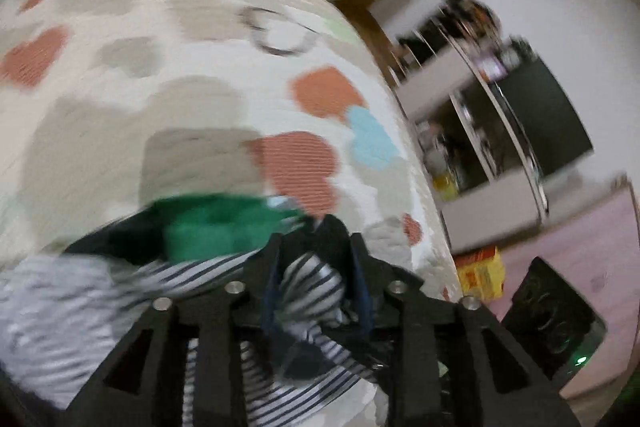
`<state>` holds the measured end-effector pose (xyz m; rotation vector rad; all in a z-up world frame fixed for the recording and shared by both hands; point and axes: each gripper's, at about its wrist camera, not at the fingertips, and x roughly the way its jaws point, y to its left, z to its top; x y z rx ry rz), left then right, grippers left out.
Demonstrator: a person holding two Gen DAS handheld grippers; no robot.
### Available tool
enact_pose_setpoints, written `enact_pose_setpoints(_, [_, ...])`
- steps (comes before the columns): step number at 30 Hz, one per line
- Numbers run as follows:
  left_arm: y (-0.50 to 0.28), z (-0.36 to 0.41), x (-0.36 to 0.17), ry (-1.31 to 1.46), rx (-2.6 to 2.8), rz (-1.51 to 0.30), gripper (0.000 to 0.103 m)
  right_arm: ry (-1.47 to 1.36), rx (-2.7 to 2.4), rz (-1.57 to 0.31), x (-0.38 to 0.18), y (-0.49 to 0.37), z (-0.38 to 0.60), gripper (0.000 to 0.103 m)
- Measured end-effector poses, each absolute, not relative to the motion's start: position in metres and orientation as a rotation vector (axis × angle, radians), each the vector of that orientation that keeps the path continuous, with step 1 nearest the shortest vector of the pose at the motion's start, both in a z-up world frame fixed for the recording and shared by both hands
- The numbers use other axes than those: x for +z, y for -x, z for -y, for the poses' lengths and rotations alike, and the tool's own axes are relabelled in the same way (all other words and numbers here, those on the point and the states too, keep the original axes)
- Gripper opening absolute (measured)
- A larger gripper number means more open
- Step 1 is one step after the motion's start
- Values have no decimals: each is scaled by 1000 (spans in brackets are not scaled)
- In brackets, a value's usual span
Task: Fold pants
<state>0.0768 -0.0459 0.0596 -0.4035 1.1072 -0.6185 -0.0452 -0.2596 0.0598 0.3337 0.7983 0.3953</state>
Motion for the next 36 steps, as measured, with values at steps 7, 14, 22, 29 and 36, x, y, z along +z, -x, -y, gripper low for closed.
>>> enact_pose_setpoints(7, [-22,-38,78,447,-423,-961,63,-209,540,-898,38,49,193,49])
enact_pose_setpoints(14, [11,-101,68,489,-240,-933,63,-281,566,-850,84,64,214,53])
enact_pose_setpoints(22, [34,-138,58,520,-176,-922,63,-166,419,-975,63,29,180,20])
enact_pose_setpoints(29, [56,-181,63,544,-69,-867,64,2,369,-1022,48,23,142,21])
enact_pose_setpoints(36, [70,-219,37,677,-33,-901,63,-67,451,-1007,86,30,115,49])
